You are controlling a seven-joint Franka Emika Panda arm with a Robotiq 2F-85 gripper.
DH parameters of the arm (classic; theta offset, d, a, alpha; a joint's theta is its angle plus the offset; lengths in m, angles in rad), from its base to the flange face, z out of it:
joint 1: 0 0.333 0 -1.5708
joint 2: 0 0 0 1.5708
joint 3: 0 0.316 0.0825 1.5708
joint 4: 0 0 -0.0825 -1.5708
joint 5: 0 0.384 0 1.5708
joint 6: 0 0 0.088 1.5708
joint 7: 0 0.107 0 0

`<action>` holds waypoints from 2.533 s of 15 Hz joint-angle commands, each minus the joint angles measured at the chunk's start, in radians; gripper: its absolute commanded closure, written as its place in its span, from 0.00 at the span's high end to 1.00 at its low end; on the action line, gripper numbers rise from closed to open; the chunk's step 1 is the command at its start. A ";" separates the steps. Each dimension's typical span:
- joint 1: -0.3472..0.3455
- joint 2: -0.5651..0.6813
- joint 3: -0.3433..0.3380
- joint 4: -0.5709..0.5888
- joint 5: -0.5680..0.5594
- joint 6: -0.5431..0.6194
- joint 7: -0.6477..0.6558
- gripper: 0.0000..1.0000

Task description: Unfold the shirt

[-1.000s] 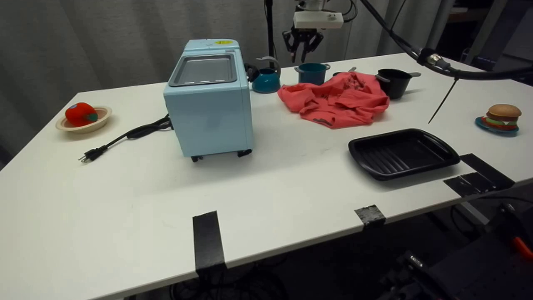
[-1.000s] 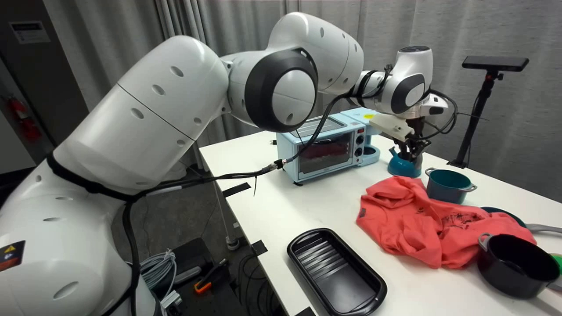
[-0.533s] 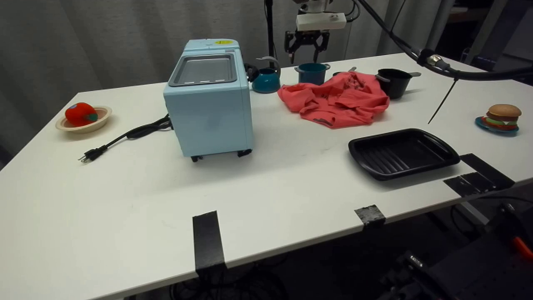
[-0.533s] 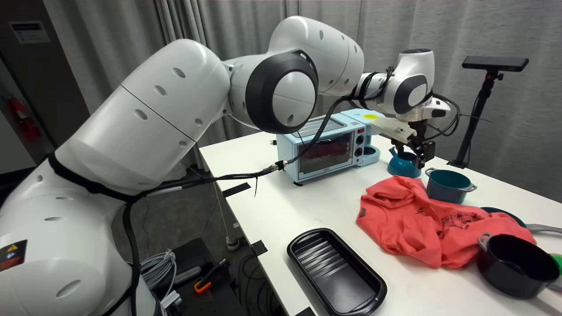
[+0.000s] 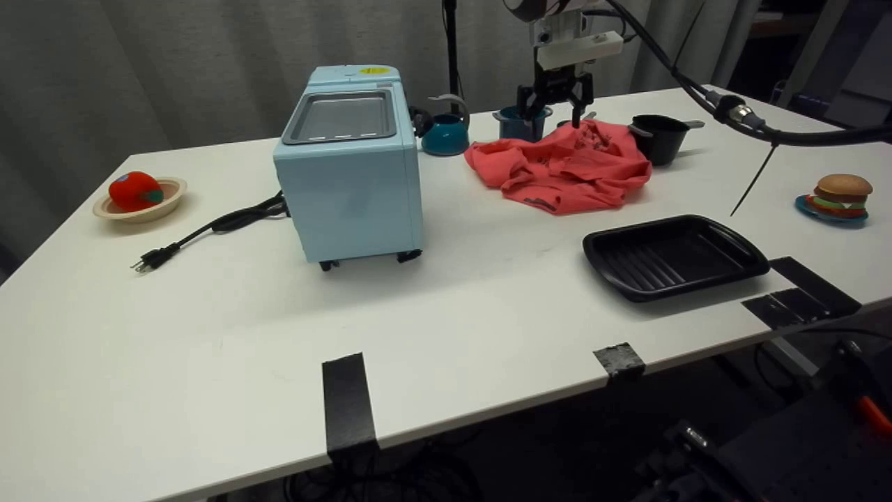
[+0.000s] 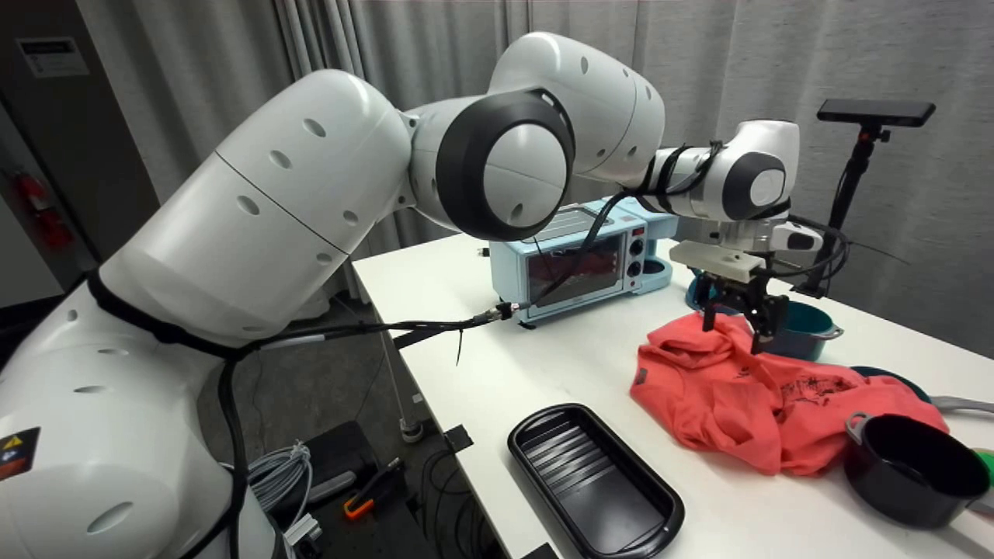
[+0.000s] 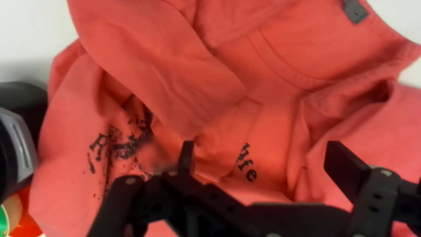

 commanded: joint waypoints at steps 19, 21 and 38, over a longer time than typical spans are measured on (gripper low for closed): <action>-0.044 -0.005 0.006 -0.129 -0.073 0.015 -0.174 0.02; -0.040 -0.033 0.026 -0.138 -0.063 0.038 -0.198 0.00; -0.040 -0.479 0.107 -0.470 0.022 -0.106 -0.367 0.01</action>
